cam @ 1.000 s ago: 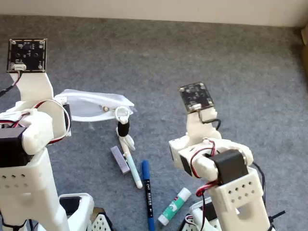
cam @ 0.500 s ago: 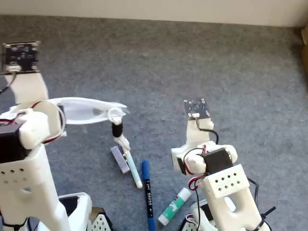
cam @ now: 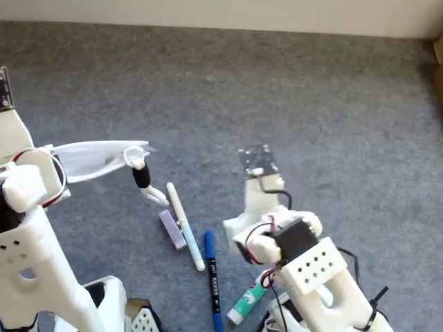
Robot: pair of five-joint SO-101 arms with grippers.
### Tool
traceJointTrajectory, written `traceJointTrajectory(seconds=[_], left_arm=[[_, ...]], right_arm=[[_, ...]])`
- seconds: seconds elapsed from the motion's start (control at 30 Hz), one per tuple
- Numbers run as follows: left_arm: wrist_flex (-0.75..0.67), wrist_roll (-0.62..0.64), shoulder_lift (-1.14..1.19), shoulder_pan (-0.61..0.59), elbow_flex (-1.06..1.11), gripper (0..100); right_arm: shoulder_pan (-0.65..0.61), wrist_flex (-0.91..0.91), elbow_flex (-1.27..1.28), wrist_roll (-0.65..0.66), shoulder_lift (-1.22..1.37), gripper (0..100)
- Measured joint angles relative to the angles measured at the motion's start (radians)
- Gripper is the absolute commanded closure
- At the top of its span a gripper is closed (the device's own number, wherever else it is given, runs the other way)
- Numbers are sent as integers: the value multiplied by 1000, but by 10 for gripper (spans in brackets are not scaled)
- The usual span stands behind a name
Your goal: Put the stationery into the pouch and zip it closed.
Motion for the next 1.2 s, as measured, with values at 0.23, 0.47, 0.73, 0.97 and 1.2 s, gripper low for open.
traceJointTrajectory(seconds=[0.23,0.47,0.73,0.97,1.2], left_arm=[[0,-11,0,-5,15,989],[0,-11,-2,-5,15,989],[0,-11,-2,-5,15,989],[0,-11,-2,-5,15,989],[0,-11,-2,-5,15,989]], right_arm=[[-127,0,-130,-120,279,789],[-204,-15,-242,-158,529,789],[-213,-150,-244,-158,671,789],[-232,-219,-245,-158,770,789],[-244,-259,-245,-158,864,791]])
